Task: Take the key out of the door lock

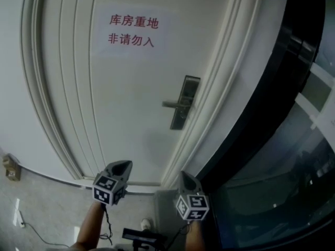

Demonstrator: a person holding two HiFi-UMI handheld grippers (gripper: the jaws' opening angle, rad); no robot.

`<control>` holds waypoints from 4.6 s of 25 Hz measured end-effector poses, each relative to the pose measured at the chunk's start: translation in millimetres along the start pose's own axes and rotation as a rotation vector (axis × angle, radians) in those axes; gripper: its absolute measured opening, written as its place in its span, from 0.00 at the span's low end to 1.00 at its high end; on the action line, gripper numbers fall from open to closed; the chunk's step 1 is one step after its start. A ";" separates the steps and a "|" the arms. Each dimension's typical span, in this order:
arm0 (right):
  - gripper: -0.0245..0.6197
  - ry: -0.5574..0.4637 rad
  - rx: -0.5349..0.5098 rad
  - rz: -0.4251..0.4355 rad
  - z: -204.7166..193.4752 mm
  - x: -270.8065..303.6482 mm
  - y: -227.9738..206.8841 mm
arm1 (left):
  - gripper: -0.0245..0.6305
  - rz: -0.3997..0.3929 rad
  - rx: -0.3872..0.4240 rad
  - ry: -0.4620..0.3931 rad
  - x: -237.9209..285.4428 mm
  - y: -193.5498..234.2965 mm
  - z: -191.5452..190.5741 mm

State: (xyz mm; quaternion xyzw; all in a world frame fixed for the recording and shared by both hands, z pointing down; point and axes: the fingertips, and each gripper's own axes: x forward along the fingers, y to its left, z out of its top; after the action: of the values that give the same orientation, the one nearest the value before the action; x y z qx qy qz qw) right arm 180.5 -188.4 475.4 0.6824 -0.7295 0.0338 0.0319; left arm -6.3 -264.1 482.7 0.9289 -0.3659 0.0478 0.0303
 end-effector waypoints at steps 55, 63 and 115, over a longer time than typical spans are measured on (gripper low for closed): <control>0.06 -0.059 -0.857 -0.096 75.2 206.5 -79.3 | 0.05 0.120 -0.075 0.032 153.9 91.5 16.5; 0.06 -0.038 -1.079 -0.126 75.1 217.4 -78.9 | 0.05 0.138 -0.077 0.031 152.9 98.1 16.5; 0.07 0.026 -1.469 -0.206 80.2 258.7 -84.2 | 0.05 0.205 -0.114 -0.002 138.5 120.8 18.8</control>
State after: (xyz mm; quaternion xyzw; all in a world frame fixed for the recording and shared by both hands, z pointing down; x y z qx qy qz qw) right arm 247.3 -458.4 420.1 0.5499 -0.4960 -0.4580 0.4918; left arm 13.3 -447.8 481.9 0.8835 -0.4610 0.0288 0.0777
